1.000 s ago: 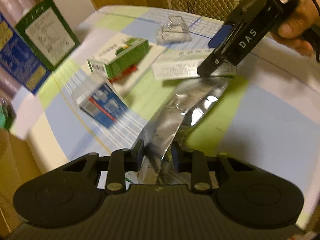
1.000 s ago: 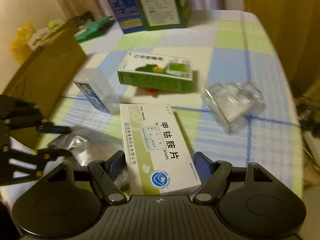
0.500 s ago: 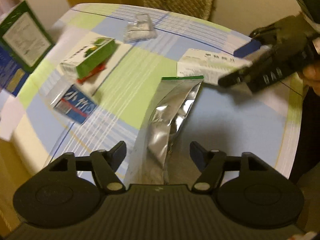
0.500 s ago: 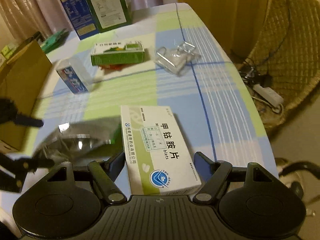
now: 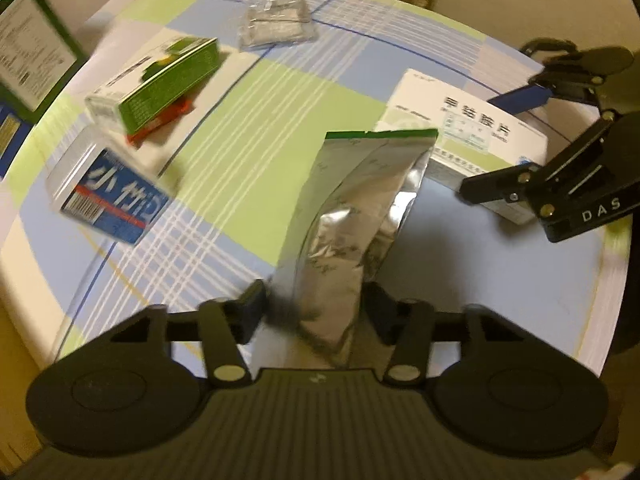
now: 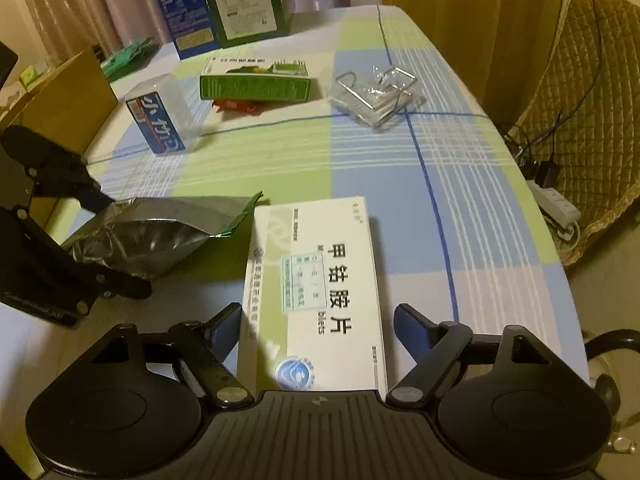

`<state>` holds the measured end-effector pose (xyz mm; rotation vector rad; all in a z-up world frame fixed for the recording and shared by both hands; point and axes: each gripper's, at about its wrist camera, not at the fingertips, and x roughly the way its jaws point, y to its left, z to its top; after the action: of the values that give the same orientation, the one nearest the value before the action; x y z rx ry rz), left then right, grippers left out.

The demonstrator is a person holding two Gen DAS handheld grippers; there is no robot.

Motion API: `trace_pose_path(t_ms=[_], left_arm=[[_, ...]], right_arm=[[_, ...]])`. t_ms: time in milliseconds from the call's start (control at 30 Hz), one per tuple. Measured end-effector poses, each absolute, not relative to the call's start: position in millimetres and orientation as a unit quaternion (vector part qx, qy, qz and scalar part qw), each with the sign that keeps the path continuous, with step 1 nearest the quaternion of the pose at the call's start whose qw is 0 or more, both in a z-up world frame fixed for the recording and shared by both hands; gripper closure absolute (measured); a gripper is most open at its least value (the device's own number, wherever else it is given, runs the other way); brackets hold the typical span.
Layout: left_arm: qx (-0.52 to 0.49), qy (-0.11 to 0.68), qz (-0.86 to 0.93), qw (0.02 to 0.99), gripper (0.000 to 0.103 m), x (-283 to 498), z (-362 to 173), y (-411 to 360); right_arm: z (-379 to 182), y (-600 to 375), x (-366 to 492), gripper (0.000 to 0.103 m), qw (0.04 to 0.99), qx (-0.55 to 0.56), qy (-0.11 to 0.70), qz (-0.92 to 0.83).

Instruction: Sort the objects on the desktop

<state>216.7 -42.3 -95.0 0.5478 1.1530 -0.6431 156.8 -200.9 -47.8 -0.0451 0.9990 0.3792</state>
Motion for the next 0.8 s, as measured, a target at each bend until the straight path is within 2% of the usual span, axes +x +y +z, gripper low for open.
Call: trace_pose_path(t_ms=[100,167,267,667,800], left_arm=[[0.226,0.545,-0.282,0.757,0.066,212.0,-89.8,-36.0],[0.229,0.546,-0.277,0.757,0.066,207.6,-86.9,-36.0],[0.231,0.546,-0.273,0.758,0.066,208.2,-85.5,-37.3],[0.235,0.551,-0.283,0.749,0.053,226.1,-102.3,-48.5],[0.225,0.557,-0.281,0.749,0.062,225.3,-101.1,-46.9]], right_arm=[[-45.7,-198.4,156.5,0.024,0.865,-0.025,0.467,0.181],[-44.9,-195.9,155.3,0.033,0.864,-0.029,0.467,0.187],[-45.7,-192.5,154.3,0.033,0.865,-0.038,0.463,0.190],[-50.9,-187.3,153.4,0.033,0.868,-0.055,0.454,0.195],[-52.3,-184.2,154.7,0.033,0.868,-0.063,0.452,0.195]])
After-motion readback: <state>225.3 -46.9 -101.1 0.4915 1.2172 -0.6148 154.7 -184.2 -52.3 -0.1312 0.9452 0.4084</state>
